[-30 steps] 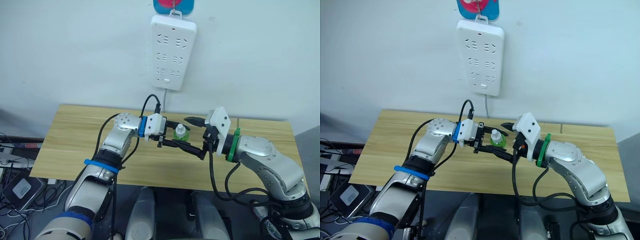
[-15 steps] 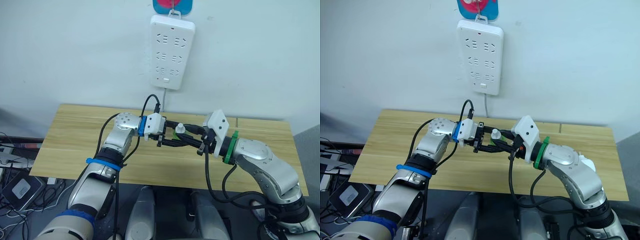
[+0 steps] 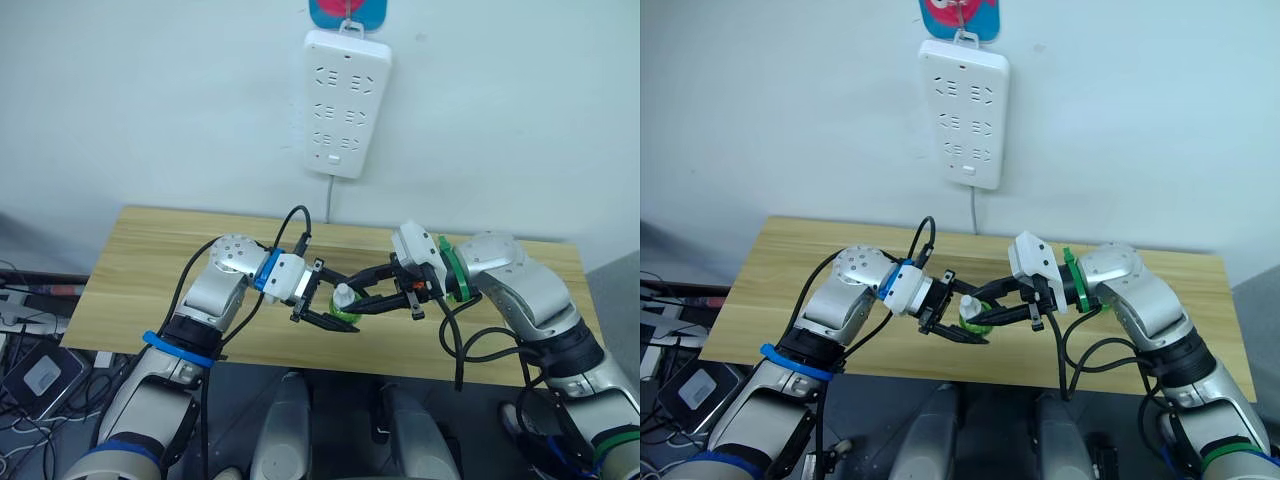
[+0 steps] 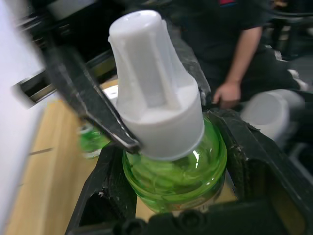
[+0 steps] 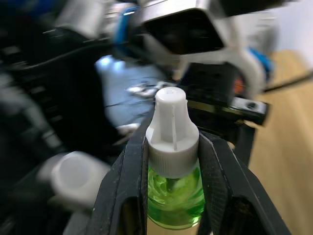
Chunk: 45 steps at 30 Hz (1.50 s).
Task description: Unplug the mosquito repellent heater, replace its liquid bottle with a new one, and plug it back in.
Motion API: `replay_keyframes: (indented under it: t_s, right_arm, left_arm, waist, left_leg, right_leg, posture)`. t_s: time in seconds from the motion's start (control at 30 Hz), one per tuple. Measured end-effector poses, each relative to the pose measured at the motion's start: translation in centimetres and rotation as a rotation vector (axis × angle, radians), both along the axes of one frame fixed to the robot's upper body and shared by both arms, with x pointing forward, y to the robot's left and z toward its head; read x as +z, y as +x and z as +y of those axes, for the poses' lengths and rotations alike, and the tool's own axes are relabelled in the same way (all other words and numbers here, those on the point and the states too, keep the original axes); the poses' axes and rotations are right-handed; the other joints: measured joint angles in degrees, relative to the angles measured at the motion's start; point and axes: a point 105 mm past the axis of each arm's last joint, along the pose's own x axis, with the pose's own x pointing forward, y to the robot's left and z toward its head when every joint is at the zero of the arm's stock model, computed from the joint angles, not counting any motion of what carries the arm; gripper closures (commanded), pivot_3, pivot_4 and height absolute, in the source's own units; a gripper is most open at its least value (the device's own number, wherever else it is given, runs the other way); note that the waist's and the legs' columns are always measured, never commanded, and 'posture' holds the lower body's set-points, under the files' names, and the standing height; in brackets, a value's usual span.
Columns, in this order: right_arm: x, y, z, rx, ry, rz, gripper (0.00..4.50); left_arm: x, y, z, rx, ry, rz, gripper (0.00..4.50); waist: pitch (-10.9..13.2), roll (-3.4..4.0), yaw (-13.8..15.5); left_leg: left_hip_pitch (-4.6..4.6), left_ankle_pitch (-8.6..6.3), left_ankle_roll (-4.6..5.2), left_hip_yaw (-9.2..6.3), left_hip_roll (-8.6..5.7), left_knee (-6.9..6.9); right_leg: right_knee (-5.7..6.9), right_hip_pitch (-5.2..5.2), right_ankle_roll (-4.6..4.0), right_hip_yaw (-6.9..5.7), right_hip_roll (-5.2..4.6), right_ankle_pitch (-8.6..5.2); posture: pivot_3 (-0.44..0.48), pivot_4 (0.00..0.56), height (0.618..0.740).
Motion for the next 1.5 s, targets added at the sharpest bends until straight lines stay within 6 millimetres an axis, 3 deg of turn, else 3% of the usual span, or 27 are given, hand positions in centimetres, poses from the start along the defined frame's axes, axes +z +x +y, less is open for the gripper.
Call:
replay_keyframes:
  t_s: [0.03,0.23,0.37,0.4,0.57,0.73,0.87,0.97,1.3,1.5]
  right_arm:
    - [-0.1,0.1,0.0,0.02,-0.004,0.002,3.42]
    - [0.4,0.3,-0.4,0.02,0.006,-0.004,1.4]
    - [-0.4,0.1,-4.4,-0.146,-0.022,0.026,0.05]
    - [-0.7,0.0,-5.0,-0.183,-0.023,0.039,0.02]
    - [-0.7,-0.7,-6.0,-0.414,0.023,0.014,0.02]
    - [0.1,-1.0,-3.8,-0.601,0.172,0.006,0.18]
    - [-0.7,-0.8,-2.6,-0.728,0.224,0.02,0.41]
    - [-0.8,-0.5,-1.7,-0.775,0.25,0.016,0.41]
    - [-0.9,0.5,-1.6,-0.848,0.276,-0.009,0.41]
    - [-0.8,0.7,-1.6,-0.856,0.286,-0.019,2.44]
  left_arm:
    - [0.0,-0.1,0.0,-0.005,0.004,0.006,2.21]
    - [-0.1,-0.3,-0.7,-0.023,-0.004,0.012,2.21]
    - [-0.7,1.0,-0.7,0.026,-0.004,0.024,2.21]
    - [-0.8,1.4,-0.5,0.046,-0.003,0.024,2.21]
    - [-0.2,2.6,-1.2,0.099,-0.037,0.015,2.21]
    - [0.1,4.1,-1.7,0.192,-0.085,-0.005,2.21]
    - [-0.2,4.7,-1.7,0.224,-0.08,0.003,2.21]
    - [0.1,5.1,-1.8,0.223,-0.081,-0.013,2.21]
    - [0.4,5.0,-2.5,0.206,-0.097,-0.024,2.21]
    - [0.3,5.0,-2.4,0.209,-0.095,-0.02,2.21]
  waist:
    - [0.0,0.0,0.1]
    - [0.0,0.01,1.3]
    - [0.0,0.02,3.0]
    - [0.0,0.02,3.0]
    - [-0.1,0.03,2.8]
    - [-0.3,0.06,2.4]
    - [-0.6,-0.01,2.4]
    - [-0.7,0.0,2.3]
    - [-1.0,0.03,1.0]
    - [-1.0,0.03,0.6]
  left_leg:
    - [0.0,0.0,-0.01,-0.01,0.0,0.0]
    - [-0.01,0.12,-0.21,-0.07,0.0,-0.01]
    - [-0.02,0.11,-0.2,-0.15,-0.05,0.03]
    - [-0.02,0.11,-0.2,-0.11,-0.05,0.03]
    - [0.0,0.12,-0.2,-0.12,-0.02,0.05]
    - [0.02,0.16,-0.24,-0.11,0.05,0.05]
    - [0.01,0.18,-0.22,-0.05,0.01,0.06]
    - [0.01,0.2,-0.21,-0.07,0.02,0.06]
    - [0.02,0.21,-0.18,-0.09,0.04,0.06]
    - [0.02,0.22,-0.17,-0.1,0.04,0.06]
  right_leg:
    - [0.0,0.0,0.0,-0.01,0.0,0.0]
    - [0.01,0.0,-0.04,-0.08,-0.01,0.02]
    - [-0.01,0.07,-0.05,-0.17,-0.03,0.03]
    - [-0.01,0.06,-0.05,-0.14,-0.03,0.03]
    - [0.05,0.05,-0.09,-0.12,-0.02,0.06]
    - [0.09,0.03,-0.13,-0.09,0.05,0.08]
    - [0.05,0.05,-0.13,-0.03,0.04,0.08]
    - [0.06,0.05,-0.16,-0.04,0.06,0.1]
    - [0.07,0.06,-0.18,-0.06,0.07,0.11]
    - [0.09,0.07,-0.19,-0.08,0.07,0.12]
  posture:
    - [0.32,0.255,0.74]
    - [0.301,0.253,0.74]
    - [0.282,0.25,0.74]
    - [0.277,0.25,0.74]
    - [0.253,0.252,0.74]
    - [0.23,0.253,0.74]
    - [0.214,0.249,0.74]
    - [0.21,0.248,0.74]
    - [0.219,0.248,0.74]
    - [0.227,0.249,0.74]
